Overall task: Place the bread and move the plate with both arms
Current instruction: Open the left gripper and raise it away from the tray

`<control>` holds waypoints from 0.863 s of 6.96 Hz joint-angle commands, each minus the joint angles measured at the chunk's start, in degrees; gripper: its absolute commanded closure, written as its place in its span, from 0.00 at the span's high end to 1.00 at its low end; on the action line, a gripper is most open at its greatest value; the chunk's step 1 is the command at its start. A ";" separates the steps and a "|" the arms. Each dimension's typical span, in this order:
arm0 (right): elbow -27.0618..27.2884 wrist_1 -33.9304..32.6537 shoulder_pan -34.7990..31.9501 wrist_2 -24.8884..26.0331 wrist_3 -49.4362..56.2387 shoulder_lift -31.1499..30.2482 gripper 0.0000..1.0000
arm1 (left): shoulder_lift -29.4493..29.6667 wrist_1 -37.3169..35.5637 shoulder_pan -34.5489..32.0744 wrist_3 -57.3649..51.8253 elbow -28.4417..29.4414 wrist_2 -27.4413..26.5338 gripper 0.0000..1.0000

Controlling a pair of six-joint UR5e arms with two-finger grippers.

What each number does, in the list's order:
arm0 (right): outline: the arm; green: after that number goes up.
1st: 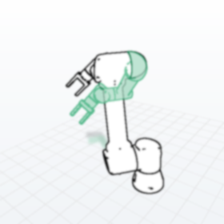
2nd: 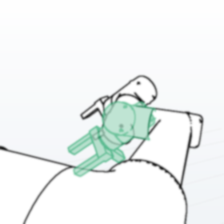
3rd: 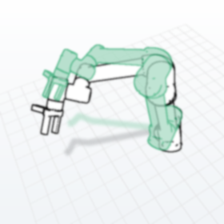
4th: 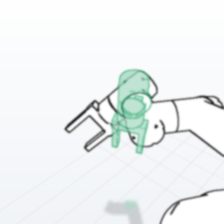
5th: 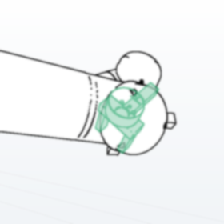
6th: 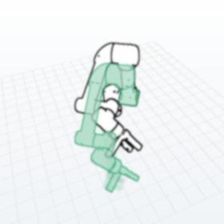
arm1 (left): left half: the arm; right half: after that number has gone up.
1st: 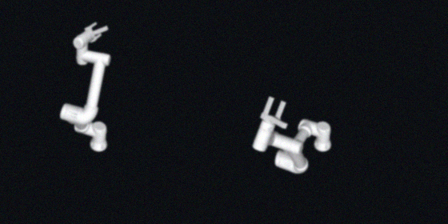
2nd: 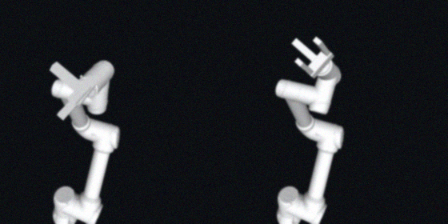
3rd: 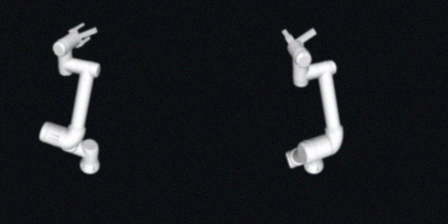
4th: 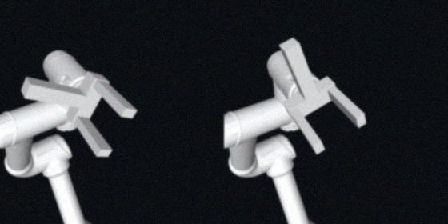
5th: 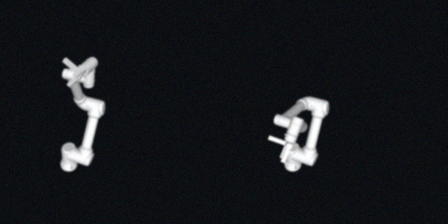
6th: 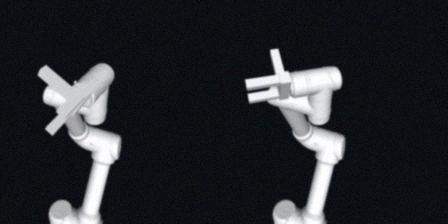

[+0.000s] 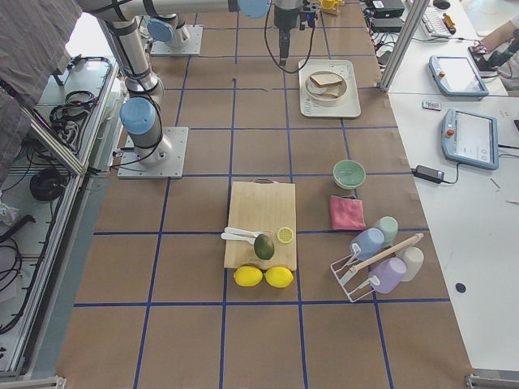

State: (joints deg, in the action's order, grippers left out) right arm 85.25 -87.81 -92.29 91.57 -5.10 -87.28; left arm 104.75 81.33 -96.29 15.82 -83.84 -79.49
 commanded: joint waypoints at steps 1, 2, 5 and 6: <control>0.00 0.00 0.00 -0.08 0.00 0.00 1.00 | -11.18 8.22 0.14 -10.84 -2.44 -6.97 1.00; 0.00 0.00 0.00 -0.08 0.00 0.00 1.00 | -15.32 8.49 0.23 -12.03 -5.42 -9.96 1.00; 0.00 0.00 0.00 -0.08 0.00 -0.09 1.00 | -18.08 7.53 1.28 -16.77 -8.26 -14.47 1.00; 0.00 -0.08 0.00 -0.08 0.00 -0.09 1.00 | -18.00 7.01 1.37 -16.79 -8.18 -14.30 1.00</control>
